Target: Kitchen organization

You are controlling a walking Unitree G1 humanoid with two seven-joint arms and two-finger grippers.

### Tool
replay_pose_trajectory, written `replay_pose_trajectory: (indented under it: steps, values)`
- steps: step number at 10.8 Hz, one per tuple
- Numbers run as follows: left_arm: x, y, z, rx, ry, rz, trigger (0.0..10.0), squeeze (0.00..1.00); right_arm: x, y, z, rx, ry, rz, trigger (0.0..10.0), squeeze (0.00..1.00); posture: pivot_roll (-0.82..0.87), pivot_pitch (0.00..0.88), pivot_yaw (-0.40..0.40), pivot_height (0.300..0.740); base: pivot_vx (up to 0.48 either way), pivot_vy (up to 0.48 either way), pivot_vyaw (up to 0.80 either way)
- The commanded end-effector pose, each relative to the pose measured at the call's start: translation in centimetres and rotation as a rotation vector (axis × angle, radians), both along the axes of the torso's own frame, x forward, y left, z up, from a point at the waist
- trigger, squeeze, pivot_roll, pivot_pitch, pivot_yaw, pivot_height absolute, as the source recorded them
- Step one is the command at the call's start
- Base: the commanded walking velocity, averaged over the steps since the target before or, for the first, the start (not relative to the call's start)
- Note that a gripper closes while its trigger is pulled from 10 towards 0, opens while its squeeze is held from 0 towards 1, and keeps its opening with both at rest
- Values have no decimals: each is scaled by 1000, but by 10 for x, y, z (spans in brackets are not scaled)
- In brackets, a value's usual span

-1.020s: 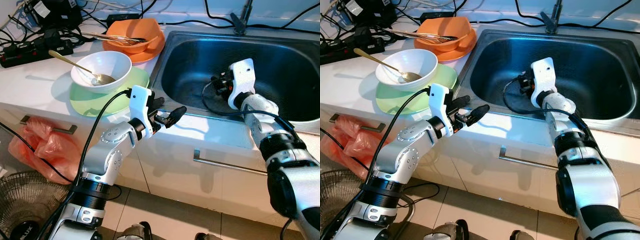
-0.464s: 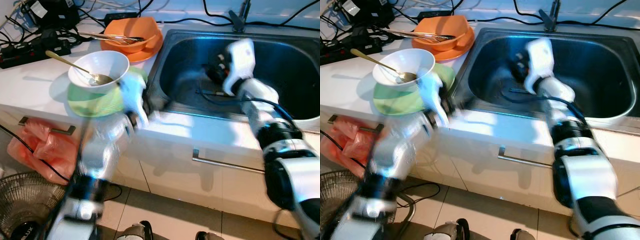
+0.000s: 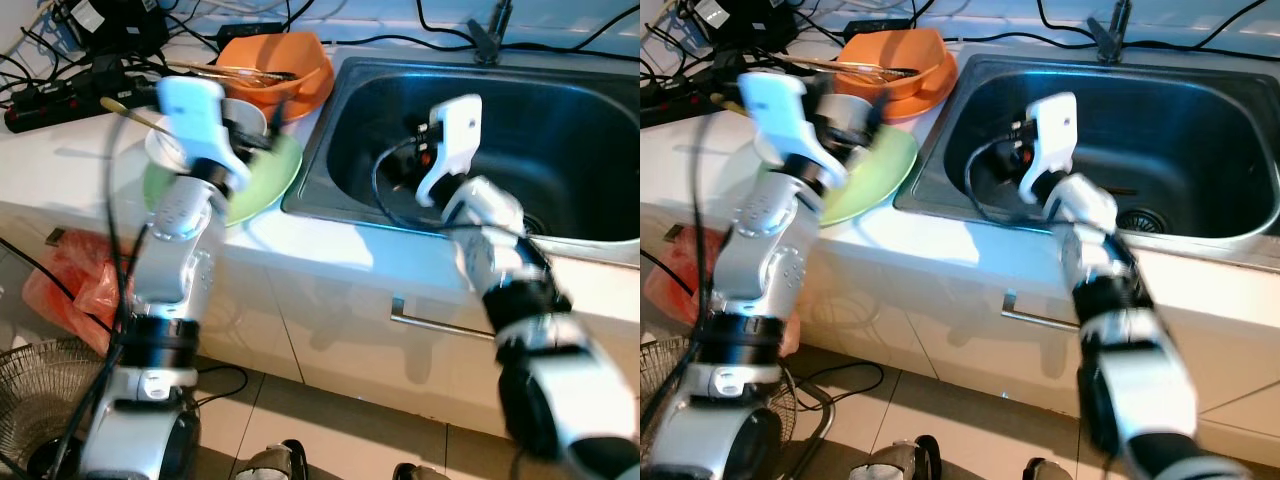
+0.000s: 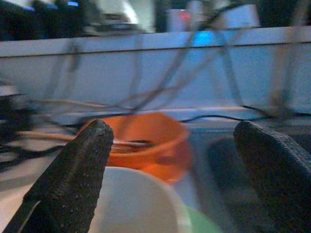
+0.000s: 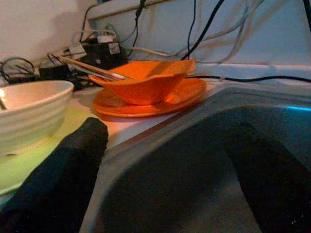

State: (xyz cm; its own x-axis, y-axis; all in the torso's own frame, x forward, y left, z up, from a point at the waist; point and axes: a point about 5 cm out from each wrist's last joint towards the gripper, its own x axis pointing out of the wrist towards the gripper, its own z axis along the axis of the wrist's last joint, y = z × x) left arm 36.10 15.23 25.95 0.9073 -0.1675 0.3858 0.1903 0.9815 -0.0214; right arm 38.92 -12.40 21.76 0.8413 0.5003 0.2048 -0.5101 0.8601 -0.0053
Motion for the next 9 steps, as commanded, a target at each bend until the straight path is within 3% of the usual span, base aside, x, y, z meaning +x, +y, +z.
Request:
replay_pose_trajectory:
  steps: [1,2,3,4,6,8,9]
  values:
    - [3,22,10,-18,-33,118,10000,0,-7,5,7,58,-19,37,10000,1000,37,132,128,740,0,0,0]
    - [6,35,13,-32,-32,182,10000,0,-15,8,6,92,-19,72,10000,698,37,133,125,740,0,0,0]
    - [9,56,18,-49,-23,281,10000,0,-26,13,2,118,-11,94,10000,212,35,133,123,740,0,0,0]
    - [11,69,22,-69,-22,345,10000,0,-33,16,-4,144,14,94,10000,165,34,136,123,740,0,0,0]
    - [14,88,23,-119,1,417,10000,0,-44,17,-12,171,57,87,10000,161,35,135,122,740,0,0,0]
    - [23,108,8,-228,116,426,10000,0,-57,17,-16,202,89,78,10000,161,32,140,123,740,0,0,0]
    - [25,110,0,-242,156,422,10000,0,-61,17,-16,205,93,82,10000,157,34,145,126,740,0,0,0]
